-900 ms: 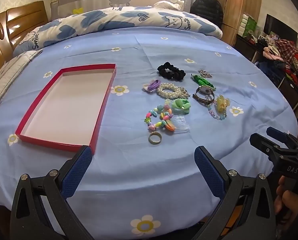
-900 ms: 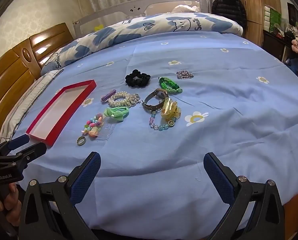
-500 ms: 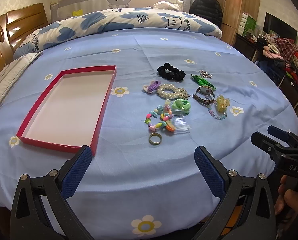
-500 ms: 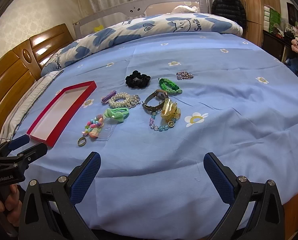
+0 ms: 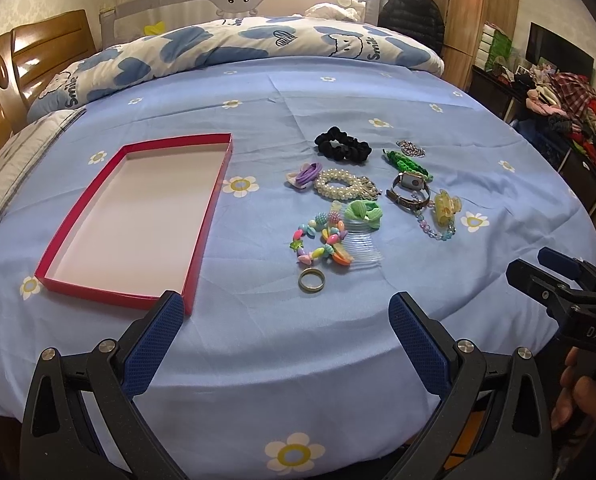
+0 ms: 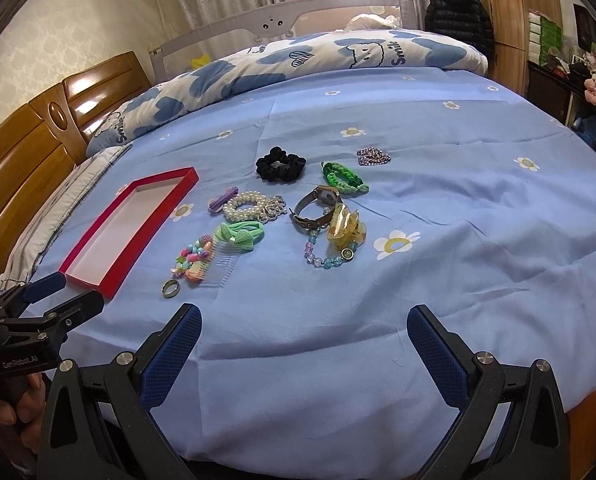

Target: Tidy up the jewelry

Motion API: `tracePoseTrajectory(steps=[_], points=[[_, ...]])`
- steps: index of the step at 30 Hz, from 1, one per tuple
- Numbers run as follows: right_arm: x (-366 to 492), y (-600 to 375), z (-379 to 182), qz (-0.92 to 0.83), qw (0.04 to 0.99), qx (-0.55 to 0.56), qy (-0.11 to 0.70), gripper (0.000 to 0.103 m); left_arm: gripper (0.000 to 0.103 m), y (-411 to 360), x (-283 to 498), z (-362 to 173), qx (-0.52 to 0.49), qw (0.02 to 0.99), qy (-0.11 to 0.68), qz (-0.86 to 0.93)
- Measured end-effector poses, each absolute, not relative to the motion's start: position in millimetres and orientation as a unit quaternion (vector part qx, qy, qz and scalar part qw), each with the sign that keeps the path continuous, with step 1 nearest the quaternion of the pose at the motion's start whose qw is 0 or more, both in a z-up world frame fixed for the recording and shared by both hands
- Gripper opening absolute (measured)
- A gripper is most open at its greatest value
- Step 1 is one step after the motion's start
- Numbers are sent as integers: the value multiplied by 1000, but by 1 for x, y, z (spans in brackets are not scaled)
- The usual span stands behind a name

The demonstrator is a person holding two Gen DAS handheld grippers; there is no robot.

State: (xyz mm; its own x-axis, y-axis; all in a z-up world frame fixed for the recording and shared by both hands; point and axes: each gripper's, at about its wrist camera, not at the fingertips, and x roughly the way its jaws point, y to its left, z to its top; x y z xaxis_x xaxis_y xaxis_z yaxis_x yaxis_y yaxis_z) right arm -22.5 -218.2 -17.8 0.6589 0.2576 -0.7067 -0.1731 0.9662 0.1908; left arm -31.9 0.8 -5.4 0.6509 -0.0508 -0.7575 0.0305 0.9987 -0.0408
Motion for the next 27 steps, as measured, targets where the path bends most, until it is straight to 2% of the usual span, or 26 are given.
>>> tracePoseTrajectory(steps=[21, 27], points=[[-1, -221, -24, 132, 904, 58, 403, 101, 100, 4, 5, -13, -26, 899, 433, -50], [21, -225, -28, 132, 897, 68, 417, 90, 98, 7, 39, -13, -28, 898, 437, -48]])
